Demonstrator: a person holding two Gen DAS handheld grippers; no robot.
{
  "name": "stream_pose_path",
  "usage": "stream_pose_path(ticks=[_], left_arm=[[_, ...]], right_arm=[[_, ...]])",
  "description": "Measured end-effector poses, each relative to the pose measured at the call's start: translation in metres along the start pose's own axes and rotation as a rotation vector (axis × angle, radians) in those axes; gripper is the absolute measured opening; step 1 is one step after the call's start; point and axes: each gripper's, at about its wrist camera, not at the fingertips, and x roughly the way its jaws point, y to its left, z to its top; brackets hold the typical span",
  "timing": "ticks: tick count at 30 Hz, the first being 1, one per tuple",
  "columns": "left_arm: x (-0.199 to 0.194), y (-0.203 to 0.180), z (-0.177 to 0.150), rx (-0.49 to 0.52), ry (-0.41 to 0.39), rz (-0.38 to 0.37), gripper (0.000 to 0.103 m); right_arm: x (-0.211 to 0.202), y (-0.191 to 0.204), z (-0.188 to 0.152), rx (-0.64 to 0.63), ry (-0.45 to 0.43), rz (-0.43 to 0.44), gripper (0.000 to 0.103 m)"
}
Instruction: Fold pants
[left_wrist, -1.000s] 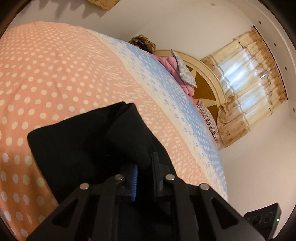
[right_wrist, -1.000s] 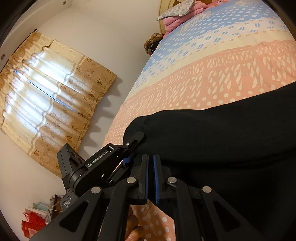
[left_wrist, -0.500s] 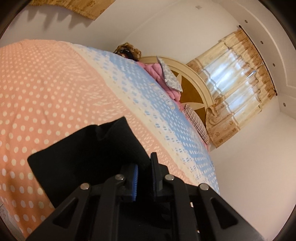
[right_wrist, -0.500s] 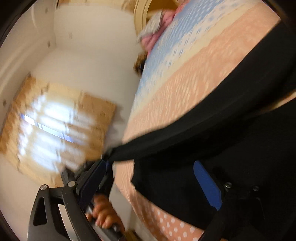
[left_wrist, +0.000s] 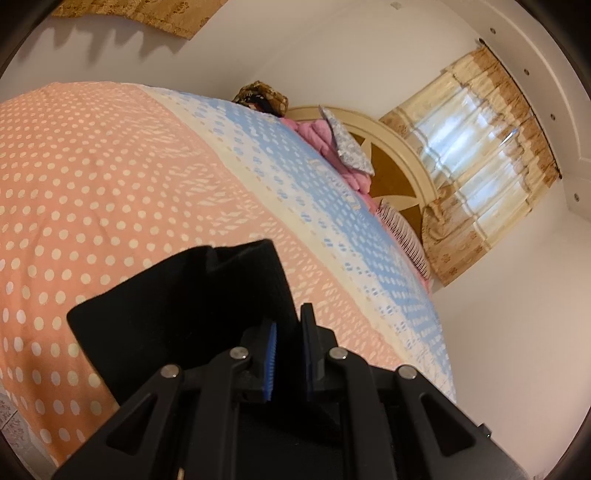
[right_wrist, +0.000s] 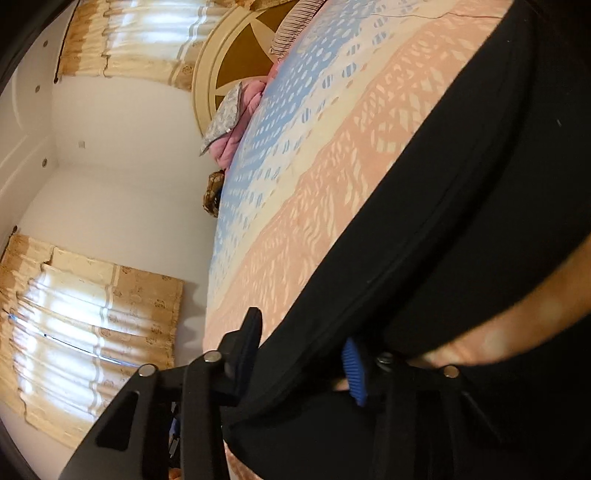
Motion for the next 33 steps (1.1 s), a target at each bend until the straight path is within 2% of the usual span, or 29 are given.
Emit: stream_pose_path(ticks=[2, 7, 12, 16, 21, 25, 29, 33], left_arm=[[0.002, 0.002, -0.003, 0.004, 0.004, 0.014, 0.012], [0.005, 0.011, -0.002, 0.009, 0.024, 0.039, 0.011], [-0.007, 0.012, 0.007, 0.039, 0.020, 0.049, 0.011], [-0.025, 0.017, 0.015, 0.057, 0.002, 0.046, 0.011], [-0.036, 0.030, 0.009, 0.097, 0.028, 0.086, 0.011], [-0.033, 0.050, -0.004, 0.081, 0.058, 0.130, 0.011], [-0.031, 0.064, -0.014, 0.076, 0.084, 0.180, 0.011], [-0.032, 0.077, -0.021, 0.064, 0.109, 0.203, 0.011]], right_arm=[[0.004, -0.001, 0.001, -0.035, 0.007, -0.076, 0.004], [-0.001, 0.015, -0.004, -0.180, -0.024, -0.124, 0.003], [-0.033, 0.060, -0.016, -0.357, -0.089, -0.119, 0.003], [-0.062, 0.080, -0.039, -0.450, -0.083, -0.084, 0.003], [-0.075, 0.086, -0.092, -0.558, -0.045, -0.090, 0.003], [-0.064, 0.067, -0.129, -0.641, 0.010, -0.166, 0.003], [-0.050, 0.041, -0.145, -0.639, 0.095, -0.200, 0.003], [-0.042, 0.035, -0.153, -0.684, 0.142, -0.232, 0.003]])
